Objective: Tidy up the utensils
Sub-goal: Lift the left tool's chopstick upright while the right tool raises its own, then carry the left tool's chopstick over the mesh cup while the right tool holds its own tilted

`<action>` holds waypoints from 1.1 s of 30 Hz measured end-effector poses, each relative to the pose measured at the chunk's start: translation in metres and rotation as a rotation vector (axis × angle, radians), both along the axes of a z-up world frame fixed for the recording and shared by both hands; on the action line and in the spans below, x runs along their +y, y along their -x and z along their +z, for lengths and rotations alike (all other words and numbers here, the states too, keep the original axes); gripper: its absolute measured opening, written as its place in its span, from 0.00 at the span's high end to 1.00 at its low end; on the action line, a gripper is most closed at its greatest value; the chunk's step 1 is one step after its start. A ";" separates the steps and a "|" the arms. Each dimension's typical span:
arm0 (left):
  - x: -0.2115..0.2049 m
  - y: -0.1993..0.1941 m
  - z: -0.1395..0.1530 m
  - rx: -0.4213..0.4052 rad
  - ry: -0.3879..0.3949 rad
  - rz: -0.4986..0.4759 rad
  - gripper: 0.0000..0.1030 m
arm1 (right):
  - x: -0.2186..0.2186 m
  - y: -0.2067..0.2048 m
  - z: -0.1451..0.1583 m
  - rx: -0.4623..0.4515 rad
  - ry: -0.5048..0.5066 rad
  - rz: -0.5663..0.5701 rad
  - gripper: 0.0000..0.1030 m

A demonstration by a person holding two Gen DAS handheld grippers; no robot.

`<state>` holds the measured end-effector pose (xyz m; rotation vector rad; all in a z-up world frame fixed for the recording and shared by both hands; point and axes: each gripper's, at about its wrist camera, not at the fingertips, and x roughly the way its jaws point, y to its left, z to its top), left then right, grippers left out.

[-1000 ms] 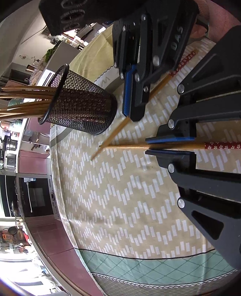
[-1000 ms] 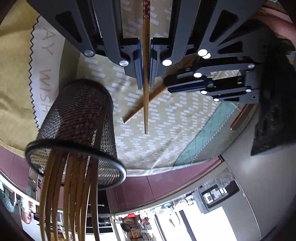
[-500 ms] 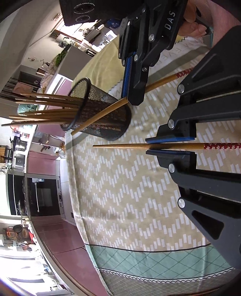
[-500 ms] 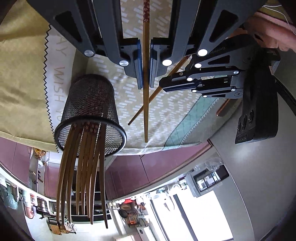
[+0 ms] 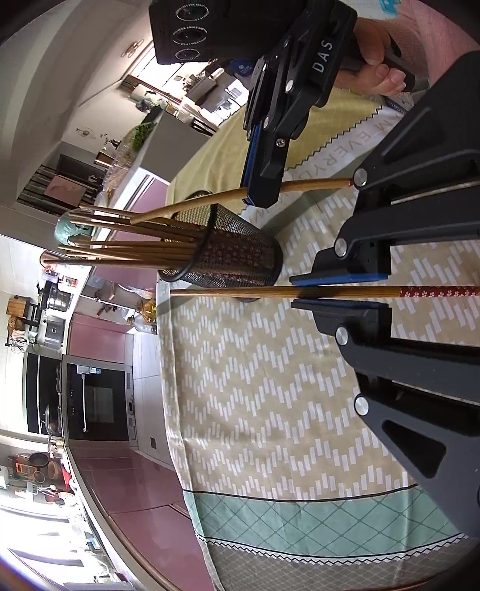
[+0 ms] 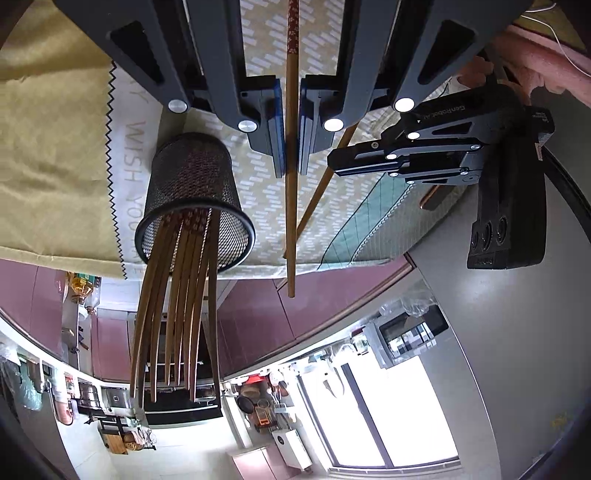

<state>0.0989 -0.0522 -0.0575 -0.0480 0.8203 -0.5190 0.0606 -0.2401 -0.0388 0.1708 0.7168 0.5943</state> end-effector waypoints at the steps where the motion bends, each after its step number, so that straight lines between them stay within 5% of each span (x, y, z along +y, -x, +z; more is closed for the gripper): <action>1: 0.000 0.000 0.001 -0.001 0.004 -0.001 0.93 | -0.001 0.000 0.001 -0.002 -0.003 -0.002 0.94; 33: 0.004 0.011 0.033 -0.074 0.071 -0.021 0.93 | -0.008 0.005 0.029 -0.087 -0.025 -0.025 0.94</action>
